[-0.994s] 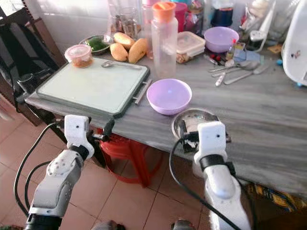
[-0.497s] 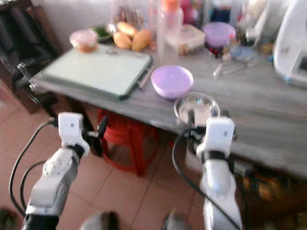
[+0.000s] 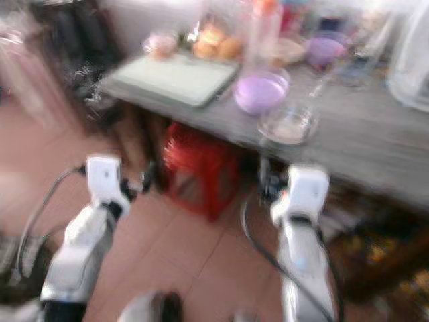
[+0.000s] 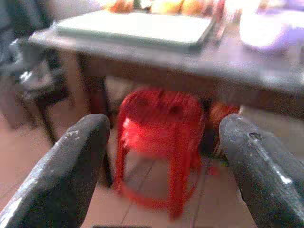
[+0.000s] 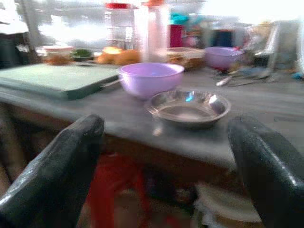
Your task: Setting the table
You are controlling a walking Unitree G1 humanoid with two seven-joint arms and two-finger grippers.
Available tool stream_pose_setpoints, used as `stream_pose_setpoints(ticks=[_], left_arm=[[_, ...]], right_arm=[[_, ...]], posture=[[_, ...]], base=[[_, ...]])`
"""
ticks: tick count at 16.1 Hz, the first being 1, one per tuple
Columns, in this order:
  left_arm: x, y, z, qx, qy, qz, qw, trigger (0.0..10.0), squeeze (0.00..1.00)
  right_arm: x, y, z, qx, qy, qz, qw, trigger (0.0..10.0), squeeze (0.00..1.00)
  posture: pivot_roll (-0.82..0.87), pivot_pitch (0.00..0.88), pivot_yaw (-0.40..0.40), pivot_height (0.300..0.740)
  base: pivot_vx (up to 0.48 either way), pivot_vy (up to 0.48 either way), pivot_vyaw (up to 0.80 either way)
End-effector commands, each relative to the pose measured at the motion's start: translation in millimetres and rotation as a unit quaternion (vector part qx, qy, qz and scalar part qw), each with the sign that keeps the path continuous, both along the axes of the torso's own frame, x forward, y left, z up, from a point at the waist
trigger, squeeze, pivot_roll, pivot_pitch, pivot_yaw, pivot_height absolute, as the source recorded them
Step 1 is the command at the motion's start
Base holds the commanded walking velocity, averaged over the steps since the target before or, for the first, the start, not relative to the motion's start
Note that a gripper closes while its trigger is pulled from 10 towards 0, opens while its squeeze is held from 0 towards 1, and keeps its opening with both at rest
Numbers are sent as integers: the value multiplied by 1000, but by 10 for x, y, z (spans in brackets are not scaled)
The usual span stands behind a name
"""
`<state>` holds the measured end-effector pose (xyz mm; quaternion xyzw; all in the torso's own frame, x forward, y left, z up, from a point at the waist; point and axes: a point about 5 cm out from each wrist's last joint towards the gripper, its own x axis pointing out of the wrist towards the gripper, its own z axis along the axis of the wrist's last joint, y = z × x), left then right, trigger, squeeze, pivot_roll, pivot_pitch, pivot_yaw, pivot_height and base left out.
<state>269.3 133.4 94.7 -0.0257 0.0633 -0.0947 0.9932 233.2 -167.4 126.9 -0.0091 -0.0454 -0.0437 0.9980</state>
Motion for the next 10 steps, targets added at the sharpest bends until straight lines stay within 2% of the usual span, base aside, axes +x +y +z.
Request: stream_pose_setpoints(ticks=[1, 3, 5, 6, 10], left_arm=[[37, 5, 34, 6, -7, -2, 1000, 10000, 0], [52, 9, 45, 1, -13, 2, 1000, 10000, 0], [83, 26, 140, -8, -40, 22, 999, 10000, 0], [75, 30, 218, -37, -75, 16, 996, 10000, 0], [6, 119, 90, -20, -64, 75, 995, 10000, 0]], right_arm=[[-22, -18, 5, -1, -5, -8, 1000, 10000, 0], [-27, -15, -70, -3, 17, -3, 1000, 10000, 0], [2, -36, -53, -1, 14, -7, 1000, 10000, 0], [14, -47, -71, 14, 17, -17, 1000, 10000, 0], [11, -29, -199, 33, 35, -24, 999, 10000, 0]], posture=[[-65, 0, 42, 740], [-64, 0, 40, 740], [-54, 0, 38, 740], [-51, 0, 40, 740], [-47, 0, 28, 740]], base=[[-345, 0, 0], [-311, 0, 0], [0, 0, -800], [0, 0, -800], [0, 0, -800]])
